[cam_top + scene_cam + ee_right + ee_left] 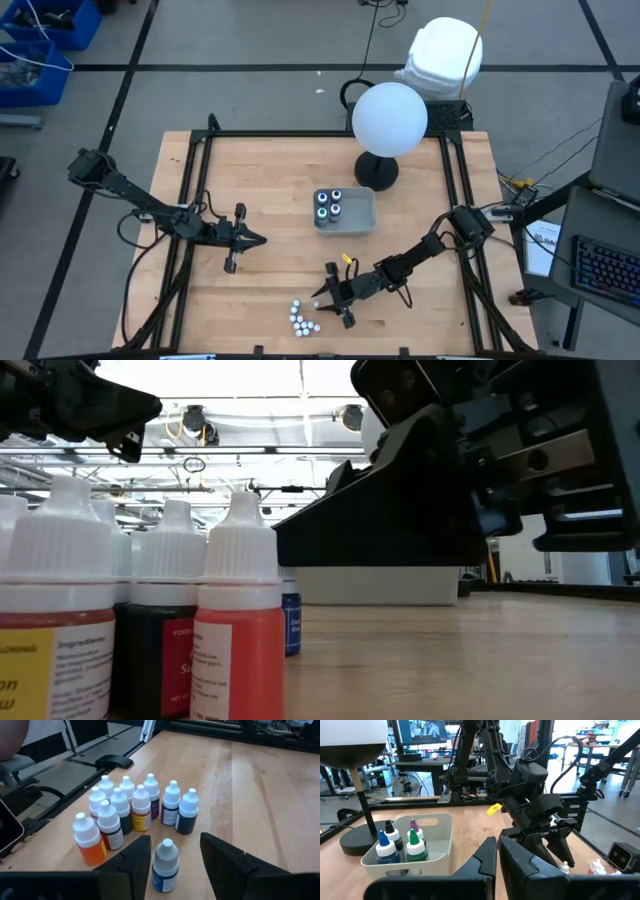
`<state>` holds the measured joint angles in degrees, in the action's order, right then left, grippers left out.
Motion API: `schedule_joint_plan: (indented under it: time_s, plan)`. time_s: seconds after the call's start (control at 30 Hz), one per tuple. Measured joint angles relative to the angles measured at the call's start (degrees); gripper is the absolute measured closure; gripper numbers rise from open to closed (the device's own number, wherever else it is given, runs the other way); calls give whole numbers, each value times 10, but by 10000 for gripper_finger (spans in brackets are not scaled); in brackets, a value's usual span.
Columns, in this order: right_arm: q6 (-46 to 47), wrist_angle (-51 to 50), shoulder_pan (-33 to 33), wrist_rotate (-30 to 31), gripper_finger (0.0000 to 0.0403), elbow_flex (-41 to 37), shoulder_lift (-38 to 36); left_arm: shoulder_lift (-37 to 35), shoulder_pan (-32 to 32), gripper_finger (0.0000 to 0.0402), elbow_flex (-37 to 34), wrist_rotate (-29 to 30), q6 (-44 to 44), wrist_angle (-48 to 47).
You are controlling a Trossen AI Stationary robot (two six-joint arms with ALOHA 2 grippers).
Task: Pick & Place food coloring
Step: Put the blue food coloring bottle into the gray bin
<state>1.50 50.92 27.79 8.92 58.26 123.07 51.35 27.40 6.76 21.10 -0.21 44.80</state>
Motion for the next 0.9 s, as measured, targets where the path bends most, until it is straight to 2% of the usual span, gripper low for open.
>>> schedule_joint_plan:
  time_s: [0.5, 0.63, 0.8, 0.9]
  plan:
    - [-6, 12, -1, -2, 250, 12, 28, 0, 0, 376, 0, 0, 0, 1]
    - [-5, 10, -4, -28, 279, 12, 28, 0, 0, 376, 0, 0, 0, 1]
    - [5, 11, -7, -34, 348, 12, 26, 0, 0, 376, 0, 0, 0, 0]
    - [-6, -22, -7, -33, 349, 11, 3, 0, 0, 376, 0, 0, 0, 1]
